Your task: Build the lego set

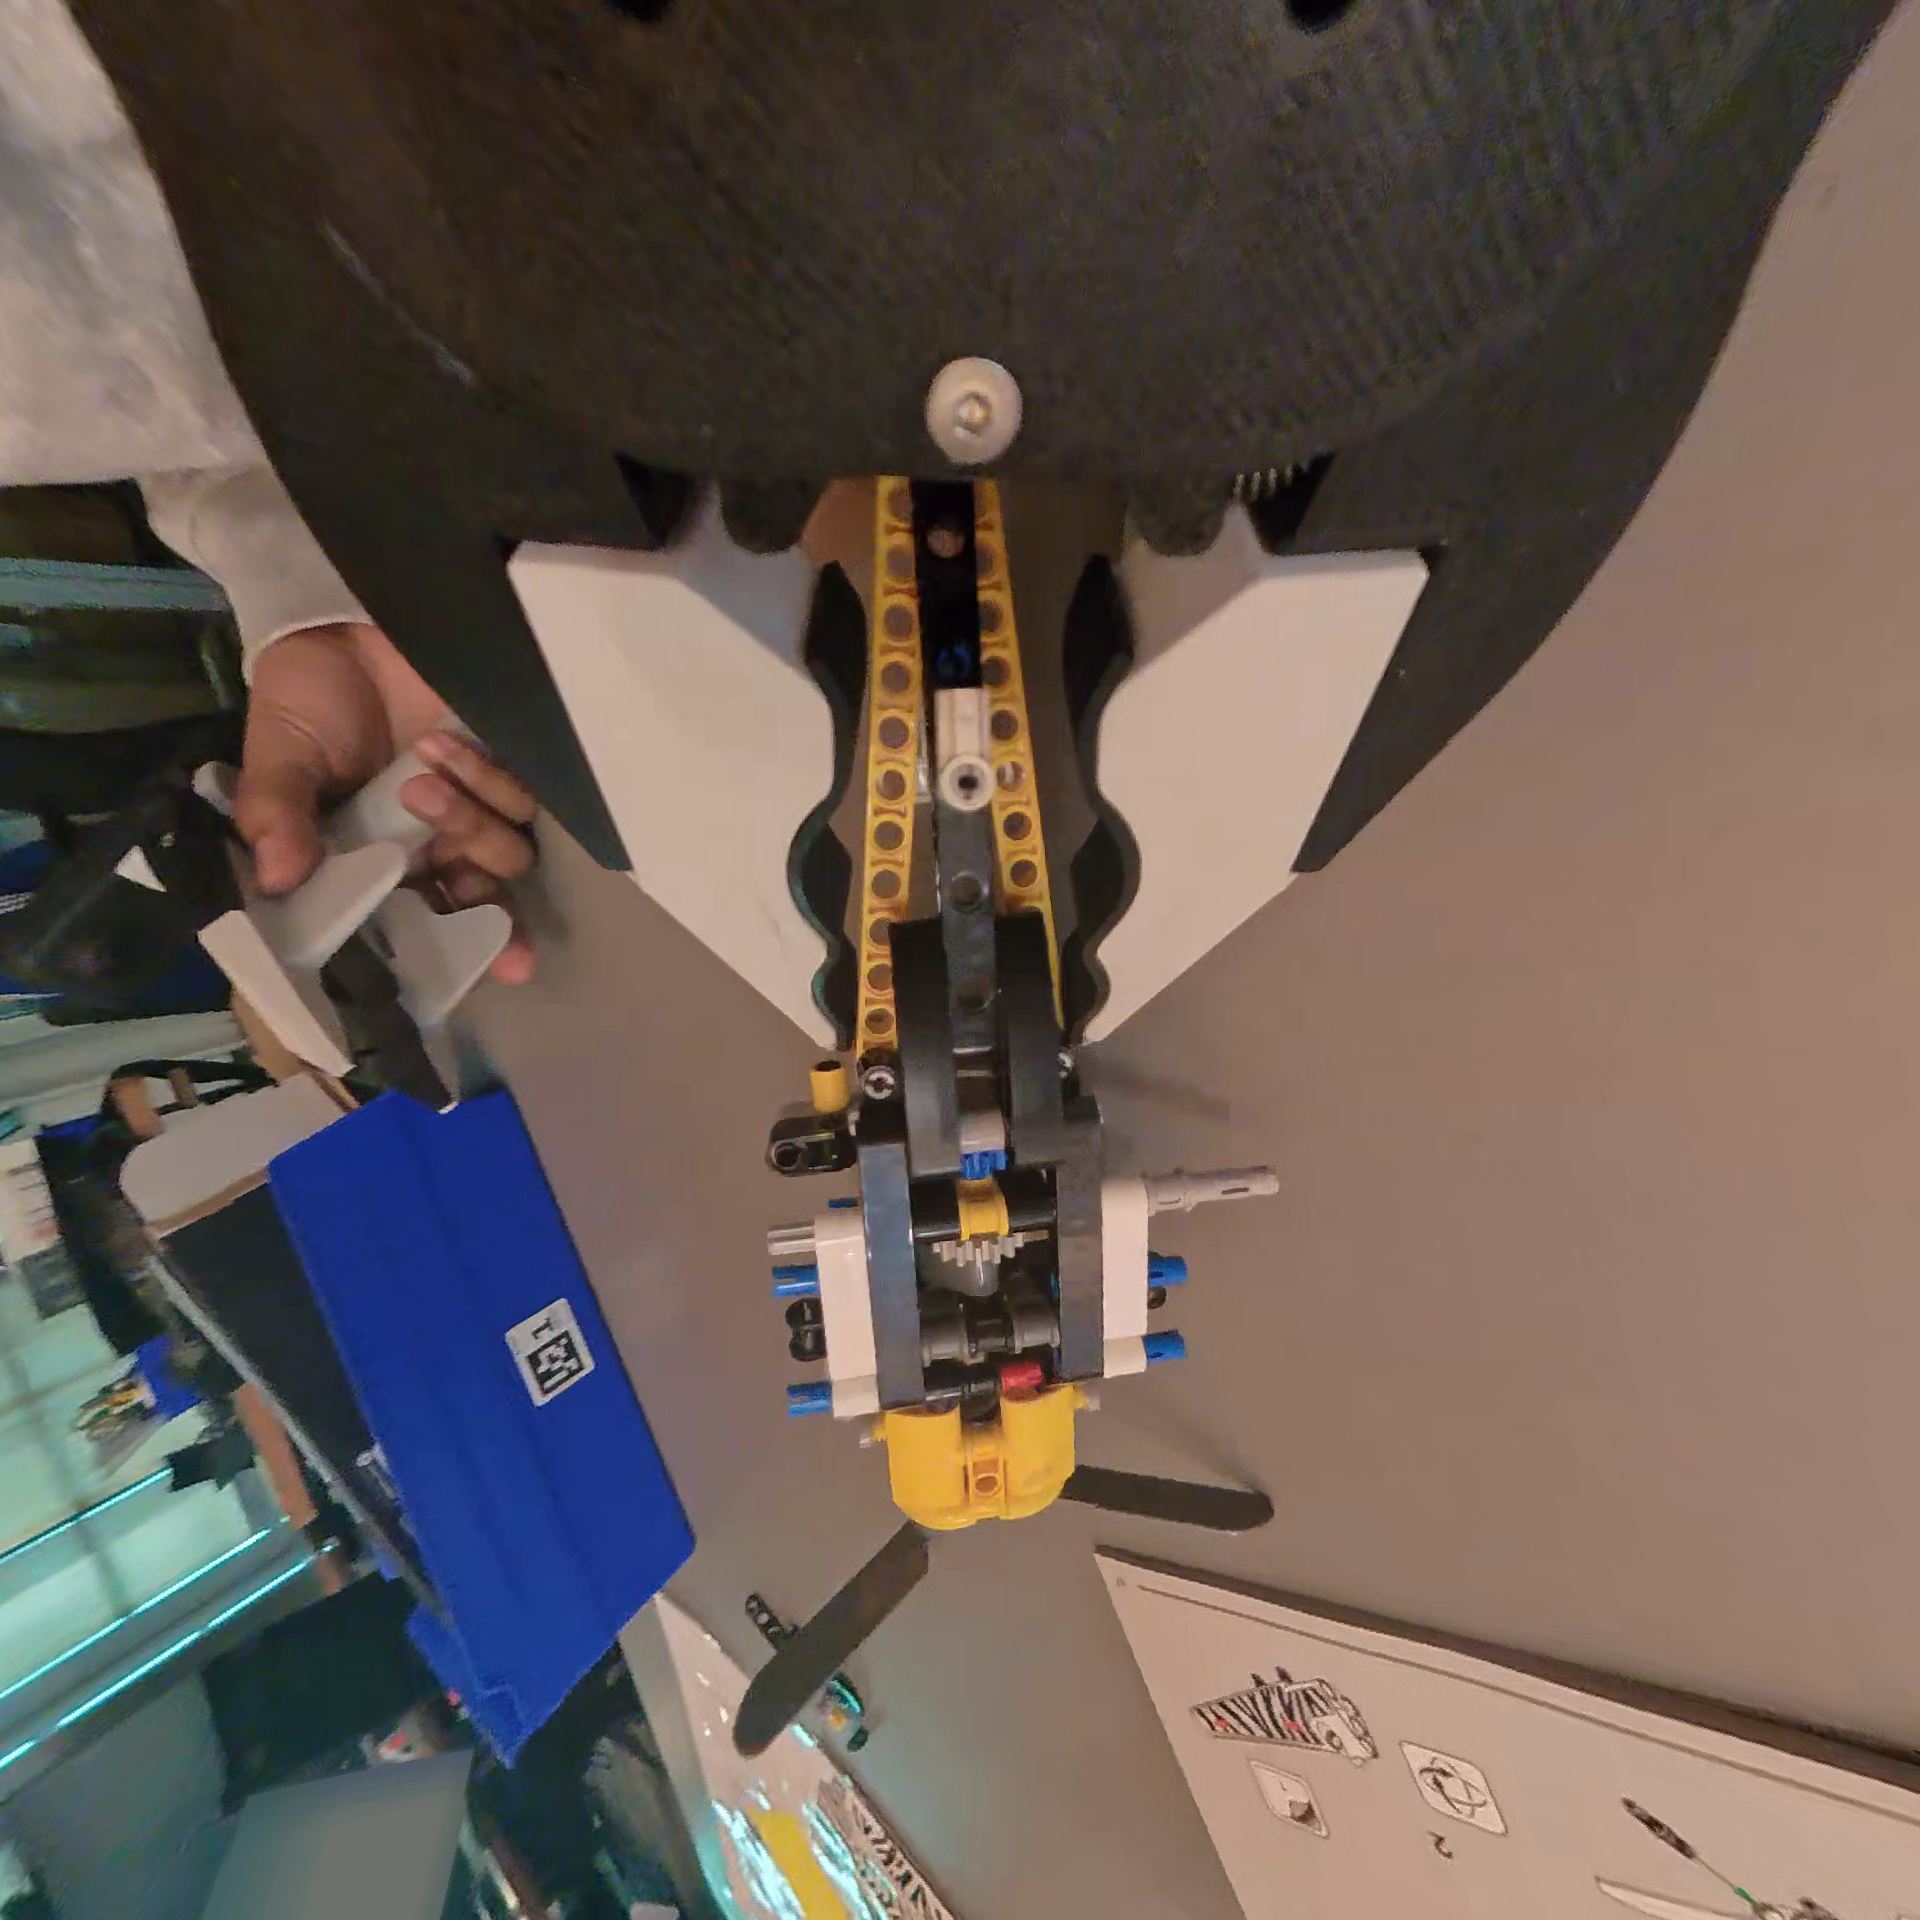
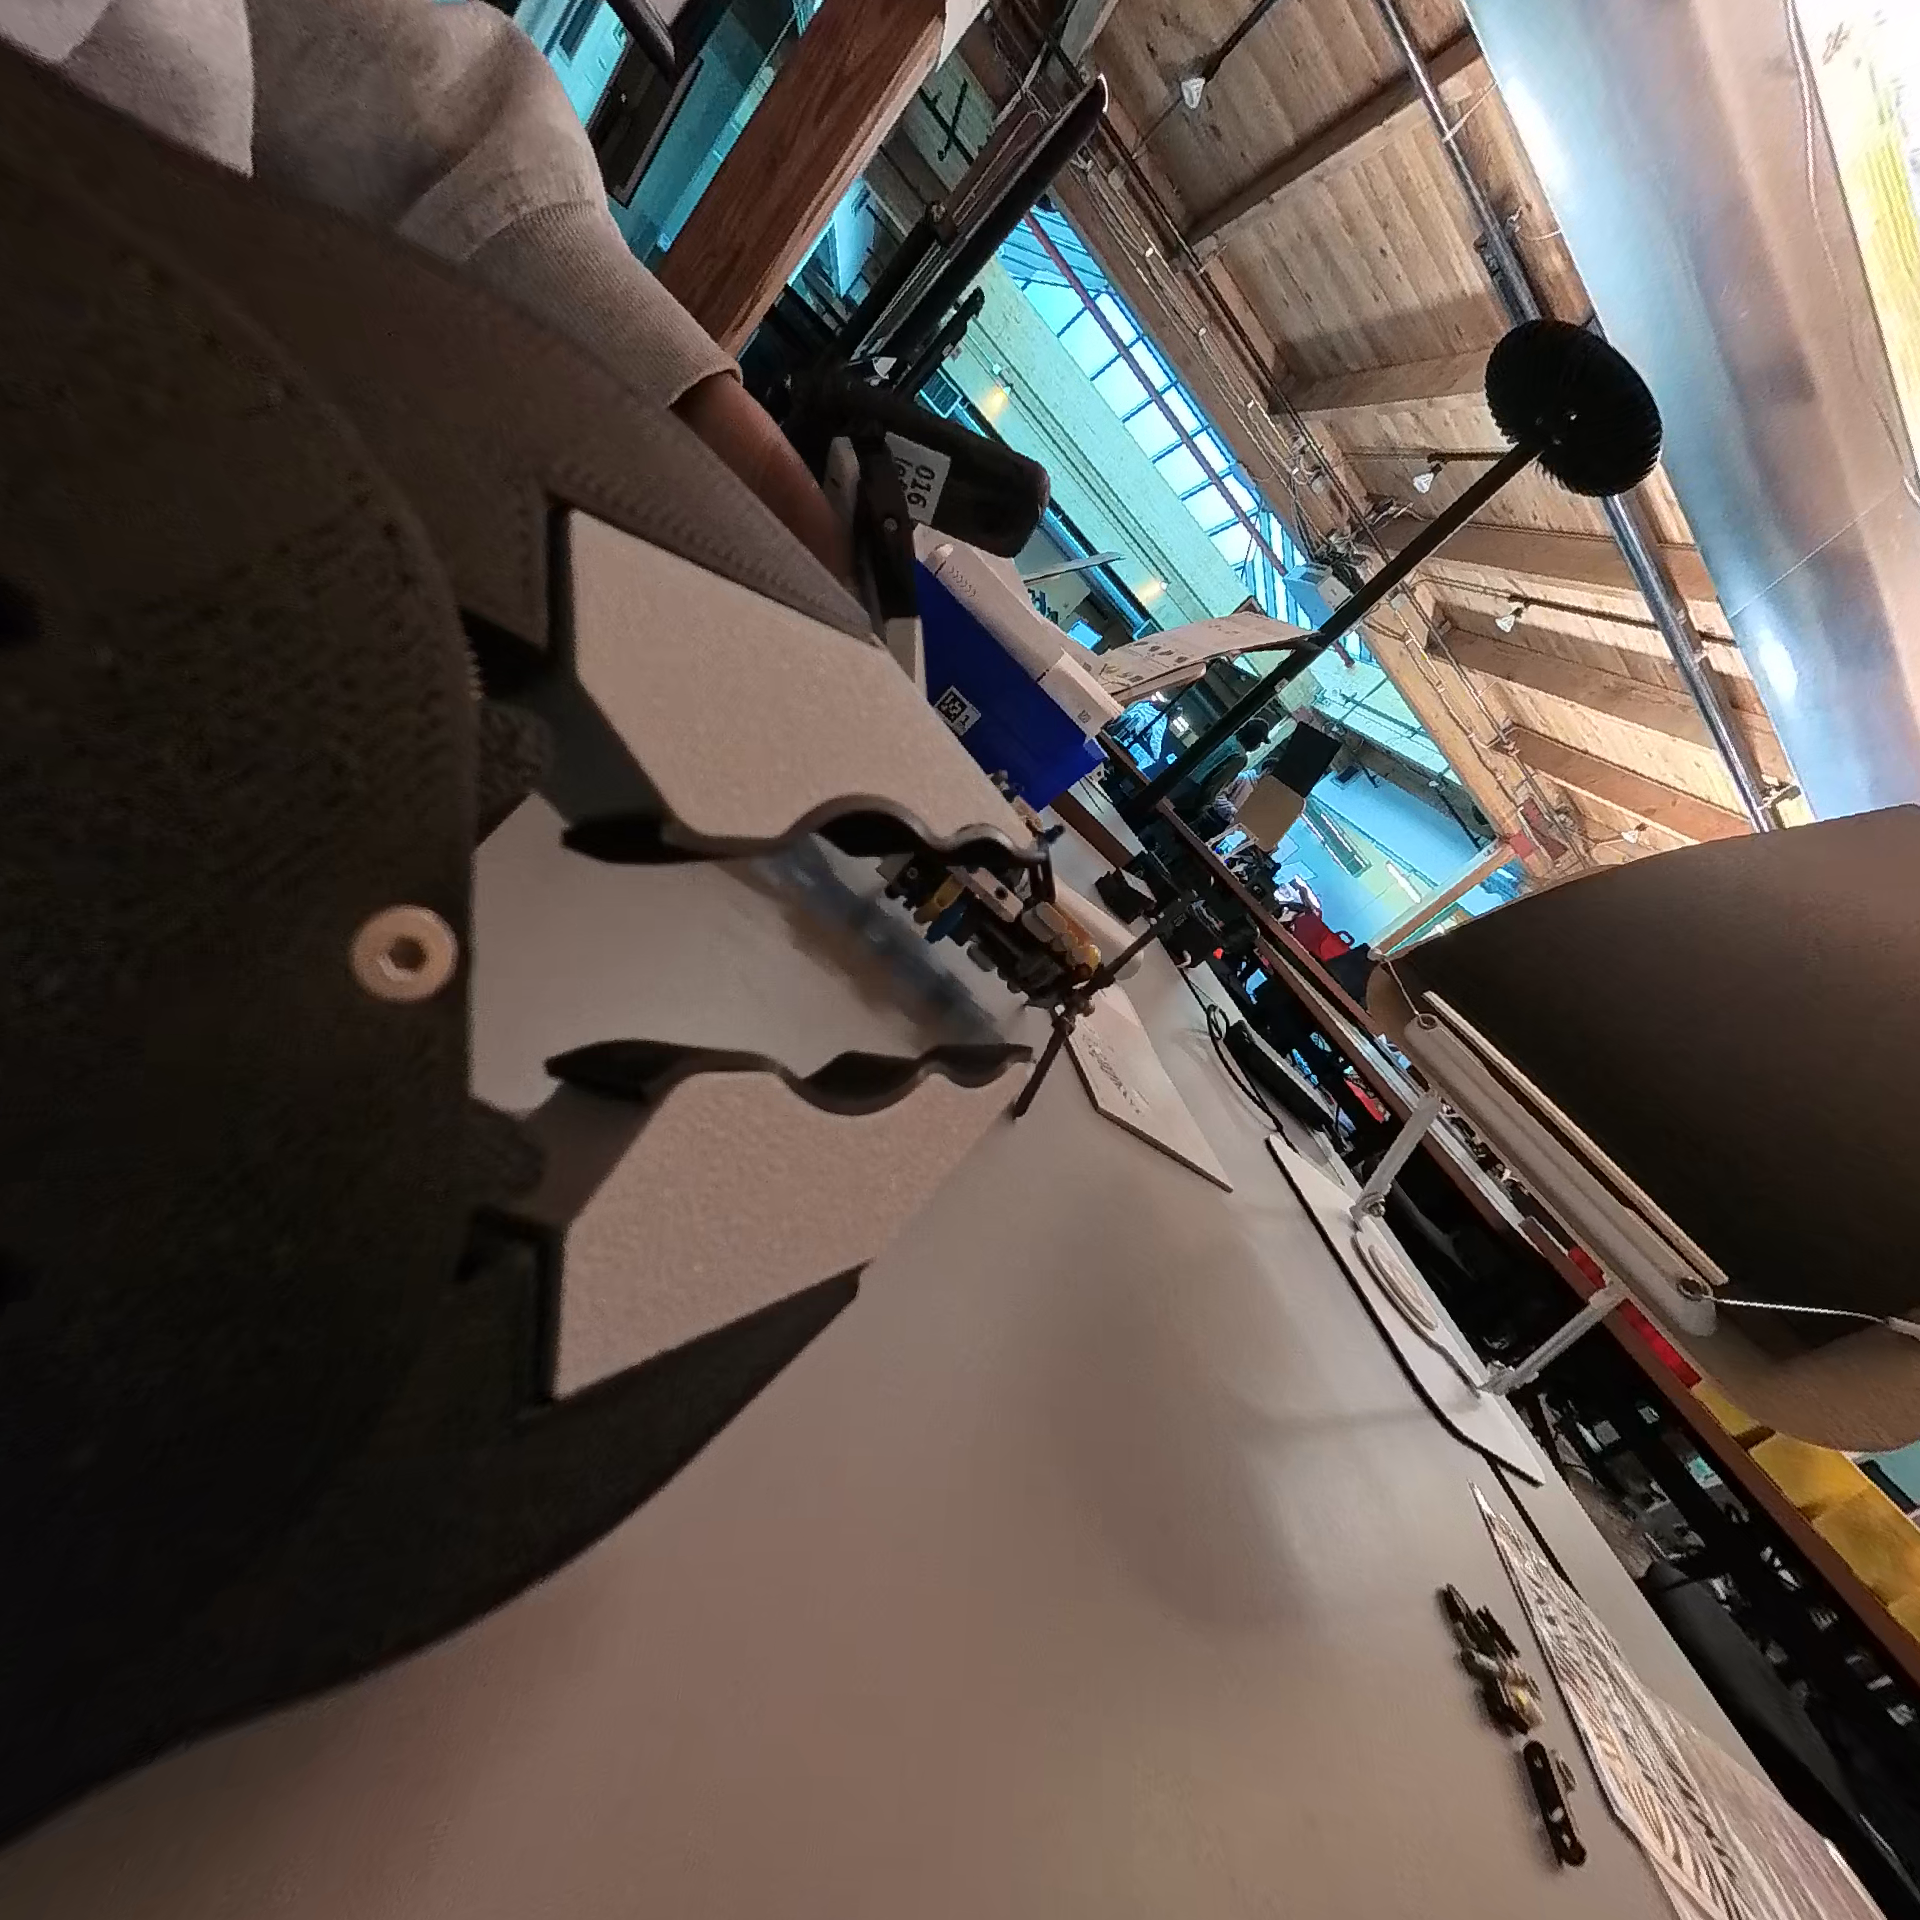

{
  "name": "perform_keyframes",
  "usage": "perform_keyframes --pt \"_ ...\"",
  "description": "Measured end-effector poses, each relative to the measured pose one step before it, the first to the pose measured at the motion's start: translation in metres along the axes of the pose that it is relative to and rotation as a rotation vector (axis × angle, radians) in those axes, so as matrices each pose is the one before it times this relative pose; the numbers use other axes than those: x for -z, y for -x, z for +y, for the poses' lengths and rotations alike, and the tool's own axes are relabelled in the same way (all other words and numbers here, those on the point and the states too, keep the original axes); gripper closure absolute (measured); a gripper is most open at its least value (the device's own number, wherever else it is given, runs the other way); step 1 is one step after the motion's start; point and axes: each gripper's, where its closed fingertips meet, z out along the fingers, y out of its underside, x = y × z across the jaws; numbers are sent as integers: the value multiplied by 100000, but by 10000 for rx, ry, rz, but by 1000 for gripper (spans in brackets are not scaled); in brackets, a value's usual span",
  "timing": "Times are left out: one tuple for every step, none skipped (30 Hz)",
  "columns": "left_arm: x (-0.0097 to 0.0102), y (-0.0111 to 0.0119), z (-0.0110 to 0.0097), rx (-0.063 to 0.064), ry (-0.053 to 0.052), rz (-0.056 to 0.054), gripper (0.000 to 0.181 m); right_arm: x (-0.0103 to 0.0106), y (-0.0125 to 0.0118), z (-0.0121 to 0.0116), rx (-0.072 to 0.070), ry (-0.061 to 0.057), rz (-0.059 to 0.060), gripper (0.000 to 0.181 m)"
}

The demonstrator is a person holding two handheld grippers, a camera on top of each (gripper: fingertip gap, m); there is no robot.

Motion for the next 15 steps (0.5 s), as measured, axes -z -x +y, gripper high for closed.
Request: perform_keyframes --pt "84 -164 -115 97 -48 140 144 3 -16 -15 -22 -8 -1 150" --pt "56 -104 -40 110 5 109 144 7 -22 -17 -30 -8 -5 150" --pt "24 -45 3 69 15 70 144 -1 -16 -13 -32 -8 -6 150" --pt "2 27 59 21 31 15 144 12 -15 -12 -29 -8 -6 150" --pt "-34 76 89 -18 42 -31 144 10 -5 -7 -21 -6 -5 149" --pt "-13 21 65 -60 19 -23 144 14 -21 -15 -16 -5 -3 149" --pt "-5 -19 11 -64 8 -25 144 16 -10 -20 -12 -6 -4 149" --pt "6 -30 6 -100 23 -48 144 19 -2 -26 -10 -9 -1 149" --pt "-4 -10 9 -164 46 -94 144 21 -19 -31 -12 -11 0 150" --pt "6 5 27 -214 71 -134 144 6 -6 -21 -15 -10 -2 150" --pt "4 -12 42 -292 94 -173 144 12 -8 -3 -15 -3 -5 150" --pt "-1 -18 101 -356 133 -190 144 -9 -5 -1 -11 1 -5 149" --pt "-7 -58 139 -363 167 -180 144 -5 5 -4 -7 1 -5 150" --pt "-25 -50 136 -377 172 -205 144 2 2 8 -6 1 -3 150" --pt "-52 1 134 -391 157 -246 144 -5 3 -5 -7 0 -4 150"
